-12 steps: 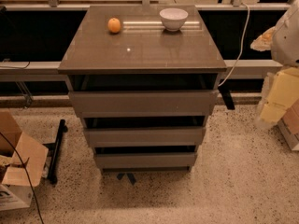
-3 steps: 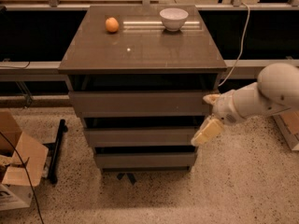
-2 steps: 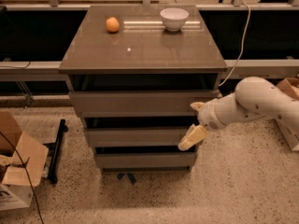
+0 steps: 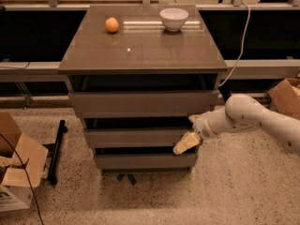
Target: Open middle drawer
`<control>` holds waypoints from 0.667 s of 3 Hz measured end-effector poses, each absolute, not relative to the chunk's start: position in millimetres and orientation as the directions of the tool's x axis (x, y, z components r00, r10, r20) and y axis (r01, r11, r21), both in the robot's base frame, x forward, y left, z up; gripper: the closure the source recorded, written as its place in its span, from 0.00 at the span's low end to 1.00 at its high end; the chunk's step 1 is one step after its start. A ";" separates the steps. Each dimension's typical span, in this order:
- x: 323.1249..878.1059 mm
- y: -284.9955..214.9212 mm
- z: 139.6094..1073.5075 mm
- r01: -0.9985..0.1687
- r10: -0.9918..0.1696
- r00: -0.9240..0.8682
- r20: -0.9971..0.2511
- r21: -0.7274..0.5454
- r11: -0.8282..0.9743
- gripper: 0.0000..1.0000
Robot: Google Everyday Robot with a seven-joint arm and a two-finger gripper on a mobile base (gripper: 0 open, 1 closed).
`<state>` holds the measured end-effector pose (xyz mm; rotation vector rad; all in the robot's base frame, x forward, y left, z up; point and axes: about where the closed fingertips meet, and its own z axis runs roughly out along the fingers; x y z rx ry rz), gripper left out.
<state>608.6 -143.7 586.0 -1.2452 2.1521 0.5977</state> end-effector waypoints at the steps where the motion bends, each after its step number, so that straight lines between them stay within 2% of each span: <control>1: 612.7 -142.9 578.1 -0.880 -0.623 -0.412 -0.665 0.114 0.461 0.00; 2: 604.4 -138.4 549.6 -0.870 -0.635 -0.443 -0.633 0.133 0.474 0.00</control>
Offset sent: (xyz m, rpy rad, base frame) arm -0.0102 0.0060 -0.0713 -0.0624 0.0910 -0.0422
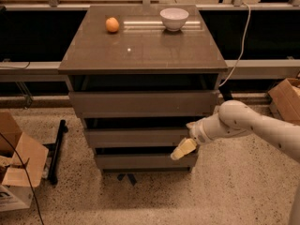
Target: Open middle drawer
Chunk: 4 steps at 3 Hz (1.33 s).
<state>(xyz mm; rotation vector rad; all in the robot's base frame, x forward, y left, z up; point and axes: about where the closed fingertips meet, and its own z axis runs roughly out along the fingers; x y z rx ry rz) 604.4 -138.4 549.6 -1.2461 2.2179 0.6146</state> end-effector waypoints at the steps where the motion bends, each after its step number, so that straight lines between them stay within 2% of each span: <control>1: 604.2 -145.8 519.6 -0.841 -0.618 -0.491 -0.614 0.150 0.520 0.00; 4: 647.0 -165.0 488.4 -0.816 -0.592 -0.492 -0.638 0.100 0.570 0.00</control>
Offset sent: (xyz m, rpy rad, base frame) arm 0.0204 -0.0377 -0.0749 -0.0096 0.0248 -0.1639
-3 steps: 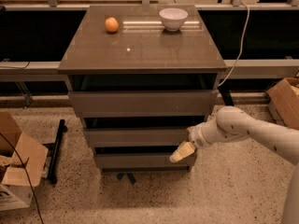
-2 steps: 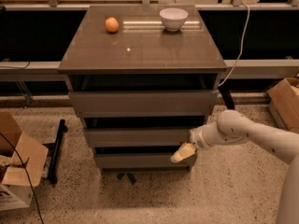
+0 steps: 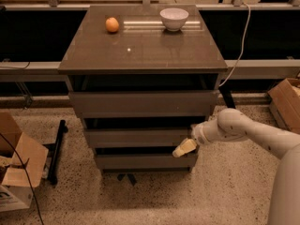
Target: Open middle drawer
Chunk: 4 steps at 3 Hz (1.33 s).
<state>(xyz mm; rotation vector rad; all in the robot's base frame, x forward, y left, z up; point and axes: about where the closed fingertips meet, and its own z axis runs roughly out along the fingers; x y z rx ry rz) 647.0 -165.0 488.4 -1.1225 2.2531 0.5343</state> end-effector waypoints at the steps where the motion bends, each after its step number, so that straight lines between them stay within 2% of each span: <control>1: 662.4 -165.4 476.1 -0.817 -0.579 -0.489 -0.652 0.111 0.565 0.00; 2: 680.2 -159.6 447.8 -0.813 -0.539 -0.502 -0.676 0.157 0.561 0.00; 4: 680.2 -159.6 450.6 -0.813 -0.539 -0.502 -0.676 0.157 0.561 0.00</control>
Offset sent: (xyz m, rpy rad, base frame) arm 0.0478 0.0006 -0.0601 0.1109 0.0253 -0.0149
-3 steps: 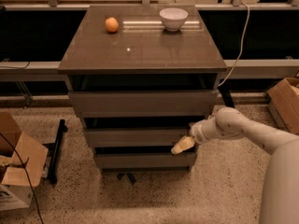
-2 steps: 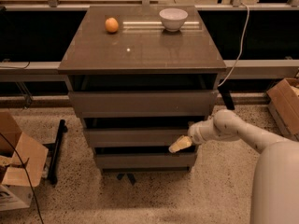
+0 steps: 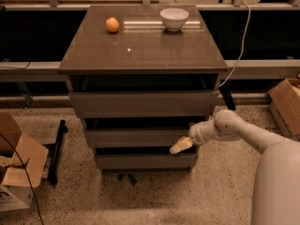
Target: Open middle drawer
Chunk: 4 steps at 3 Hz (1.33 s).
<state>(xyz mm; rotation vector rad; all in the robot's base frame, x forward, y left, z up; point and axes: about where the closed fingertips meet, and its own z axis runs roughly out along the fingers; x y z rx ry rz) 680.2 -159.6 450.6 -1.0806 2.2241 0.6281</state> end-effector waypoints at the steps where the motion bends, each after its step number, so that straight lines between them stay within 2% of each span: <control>1: 680.2 -159.6 450.6 -0.813 -0.539 -0.502 -0.676 0.157 0.561 0.19; 4: 680.1 -159.5 454.9 -0.813 -0.539 -0.502 -0.676 0.157 0.561 0.89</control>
Offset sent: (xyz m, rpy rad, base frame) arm -0.1288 0.0441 -0.0860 0.2265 0.3724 0.0547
